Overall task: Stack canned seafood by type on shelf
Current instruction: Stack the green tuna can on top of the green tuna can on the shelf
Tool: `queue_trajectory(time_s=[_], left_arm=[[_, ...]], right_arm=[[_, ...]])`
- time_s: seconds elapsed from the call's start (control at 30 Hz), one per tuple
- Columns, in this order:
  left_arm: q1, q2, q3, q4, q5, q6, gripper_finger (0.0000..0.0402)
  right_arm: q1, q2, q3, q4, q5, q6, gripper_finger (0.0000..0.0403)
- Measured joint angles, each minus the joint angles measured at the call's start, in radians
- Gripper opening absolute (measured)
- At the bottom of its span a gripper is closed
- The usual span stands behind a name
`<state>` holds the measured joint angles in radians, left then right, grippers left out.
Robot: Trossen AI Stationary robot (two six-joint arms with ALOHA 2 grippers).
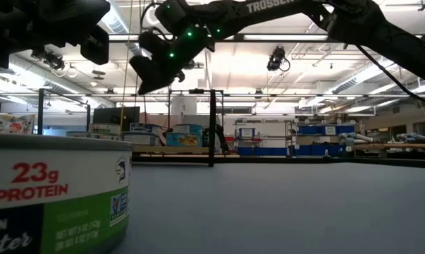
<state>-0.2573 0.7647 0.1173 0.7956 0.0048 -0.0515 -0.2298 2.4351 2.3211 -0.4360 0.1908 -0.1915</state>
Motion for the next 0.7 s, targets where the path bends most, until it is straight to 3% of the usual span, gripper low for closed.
queue_trajectory(time_s=[0.13,0.7], left_arm=[[0.0,0.0,0.0,0.004,0.0,0.022,0.0011],[0.0,0.0,0.0,0.033,0.026,0.028,0.0011]], right_arm=[[0.004,0.0,0.0,0.075,-0.043,0.009,0.0003],[0.046,0.0,0.0,0.213,-0.054,0.04,0.0]])
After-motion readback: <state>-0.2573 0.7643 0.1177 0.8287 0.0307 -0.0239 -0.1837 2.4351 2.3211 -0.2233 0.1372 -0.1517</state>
